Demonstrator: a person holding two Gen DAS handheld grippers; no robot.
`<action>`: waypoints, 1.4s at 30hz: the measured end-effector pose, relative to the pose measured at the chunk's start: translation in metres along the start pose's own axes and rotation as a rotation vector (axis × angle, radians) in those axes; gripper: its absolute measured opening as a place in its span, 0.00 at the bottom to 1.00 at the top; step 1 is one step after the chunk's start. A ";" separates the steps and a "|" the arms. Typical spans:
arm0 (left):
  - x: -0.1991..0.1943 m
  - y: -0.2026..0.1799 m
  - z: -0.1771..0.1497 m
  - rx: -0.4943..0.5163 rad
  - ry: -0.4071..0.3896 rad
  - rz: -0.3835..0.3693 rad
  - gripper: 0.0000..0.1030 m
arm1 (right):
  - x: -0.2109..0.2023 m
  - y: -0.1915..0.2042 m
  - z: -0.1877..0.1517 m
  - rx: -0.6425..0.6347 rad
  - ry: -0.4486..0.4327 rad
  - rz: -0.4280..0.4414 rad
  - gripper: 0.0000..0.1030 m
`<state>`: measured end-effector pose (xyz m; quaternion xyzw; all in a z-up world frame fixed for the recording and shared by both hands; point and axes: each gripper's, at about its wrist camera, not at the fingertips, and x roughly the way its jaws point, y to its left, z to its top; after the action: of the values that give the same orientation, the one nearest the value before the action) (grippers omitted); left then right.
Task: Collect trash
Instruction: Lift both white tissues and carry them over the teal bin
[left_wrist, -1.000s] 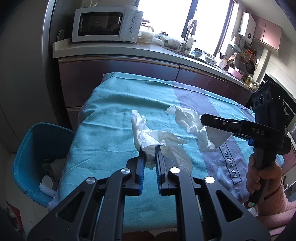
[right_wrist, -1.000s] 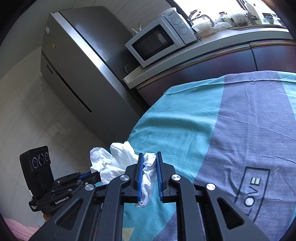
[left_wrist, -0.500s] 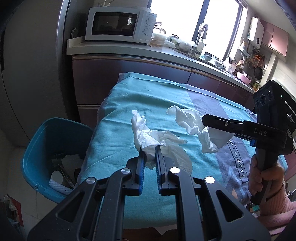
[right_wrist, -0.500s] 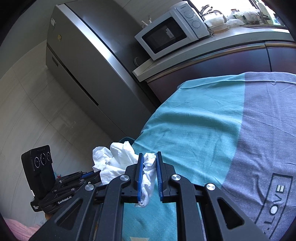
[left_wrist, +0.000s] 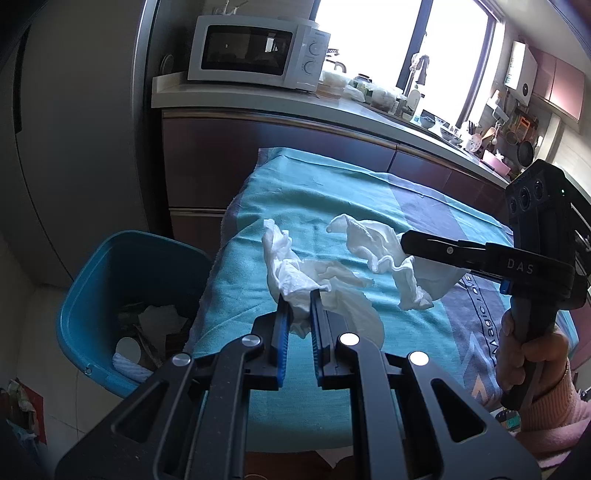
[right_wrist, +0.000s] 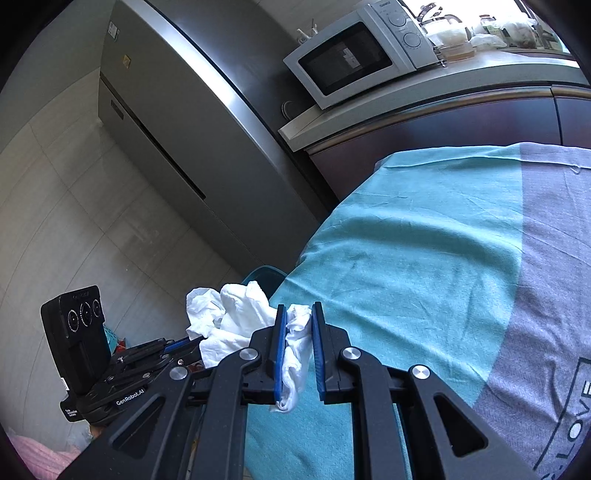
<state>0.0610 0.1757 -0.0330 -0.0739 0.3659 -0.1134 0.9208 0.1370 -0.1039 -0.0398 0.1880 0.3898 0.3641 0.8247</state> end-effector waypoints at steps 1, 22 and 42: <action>-0.001 0.001 0.000 -0.003 -0.001 0.002 0.11 | 0.001 0.001 0.000 -0.001 0.001 0.002 0.12; -0.013 0.018 -0.003 -0.041 -0.015 0.050 0.11 | 0.022 0.015 0.010 -0.036 0.029 0.032 0.12; -0.019 0.042 -0.004 -0.081 -0.023 0.105 0.11 | 0.051 0.032 0.017 -0.068 0.067 0.064 0.12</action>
<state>0.0519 0.2209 -0.0325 -0.0933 0.3631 -0.0493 0.9257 0.1578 -0.0454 -0.0359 0.1601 0.3985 0.4093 0.8050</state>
